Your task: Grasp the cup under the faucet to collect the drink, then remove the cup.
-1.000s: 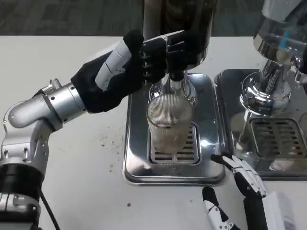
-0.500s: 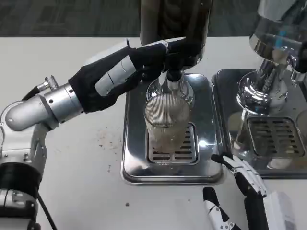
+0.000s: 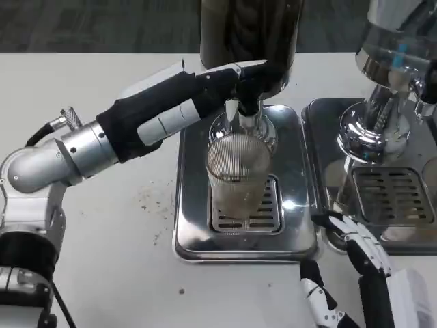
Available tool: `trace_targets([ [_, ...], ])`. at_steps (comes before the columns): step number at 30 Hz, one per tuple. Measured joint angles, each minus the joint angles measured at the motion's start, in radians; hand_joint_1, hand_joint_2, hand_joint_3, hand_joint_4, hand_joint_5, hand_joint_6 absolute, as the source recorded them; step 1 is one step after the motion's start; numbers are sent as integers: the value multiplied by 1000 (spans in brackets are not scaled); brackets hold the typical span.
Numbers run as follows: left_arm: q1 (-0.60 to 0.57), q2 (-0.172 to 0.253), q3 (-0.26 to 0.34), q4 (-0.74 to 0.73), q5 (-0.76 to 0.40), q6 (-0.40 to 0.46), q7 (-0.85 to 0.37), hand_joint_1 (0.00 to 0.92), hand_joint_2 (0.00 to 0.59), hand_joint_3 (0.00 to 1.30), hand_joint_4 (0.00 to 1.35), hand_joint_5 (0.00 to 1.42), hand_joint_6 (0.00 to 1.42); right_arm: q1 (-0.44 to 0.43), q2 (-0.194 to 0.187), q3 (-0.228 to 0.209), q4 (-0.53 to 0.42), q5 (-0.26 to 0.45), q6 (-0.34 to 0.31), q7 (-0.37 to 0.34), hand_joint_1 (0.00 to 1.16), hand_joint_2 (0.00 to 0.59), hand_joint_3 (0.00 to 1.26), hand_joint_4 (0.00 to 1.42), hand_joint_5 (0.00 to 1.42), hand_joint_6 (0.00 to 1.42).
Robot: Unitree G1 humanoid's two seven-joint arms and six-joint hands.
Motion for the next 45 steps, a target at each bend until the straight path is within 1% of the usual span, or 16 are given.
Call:
trace_targets([
  [8,-14,20,-33,26,35,-81,32,0,85,143,38,46,0,-14,-1,-16,-12,11,0,13,349,406,282,187,150,195],
  [14,-14,34,-60,30,73,-153,66,0,91,139,36,45,0,-29,-1,-22,-16,30,0,42,359,389,257,164,145,178],
  [20,-8,42,-79,31,101,-204,97,0,88,131,21,37,0,-51,-1,-43,-20,55,0,81,361,383,243,150,135,178],
  [22,-4,48,-87,31,112,-222,109,0,87,129,18,35,0,-56,-1,-50,-20,60,0,91,365,365,230,142,133,178],
  [25,-1,55,-99,32,116,-235,128,0,87,128,17,33,0,-66,-1,-58,-21,80,-1,109,388,314,192,110,123,168],
  [30,2,62,-108,34,131,-247,150,0,90,128,16,32,0,-90,-1,-69,-20,148,-7,167,475,259,109,35,54,120],
  [32,1,66,-110,37,139,-250,158,0,90,128,16,31,0,-107,-1,-75,-16,195,-9,214,502,248,79,15,31,102],
  [35,2,71,-113,46,150,-250,166,0,91,128,16,31,0,-131,-2,-82,-12,241,-9,269,532,226,42,3,7,86],
  [38,4,72,-114,48,152,-255,171,0,90,128,16,31,0,-152,-4,-88,-11,283,-9,331,566,215,4,0,0,81],
  [42,4,72,-115,48,153,-260,177,0,90,128,20,31,0,-175,-5,-97,-10,327,-7,402,575,212,0,0,0,80],
  [43,4,72,-116,49,153,-260,179,0,90,129,21,31,0,-185,-6,-99,-7,338,-4,422,597,208,0,0,0,80],
  [45,4,72,-118,50,154,-260,182,0,92,132,23,31,0,-207,-8,-106,-3,361,4,458,604,207,0,0,0,80],
])
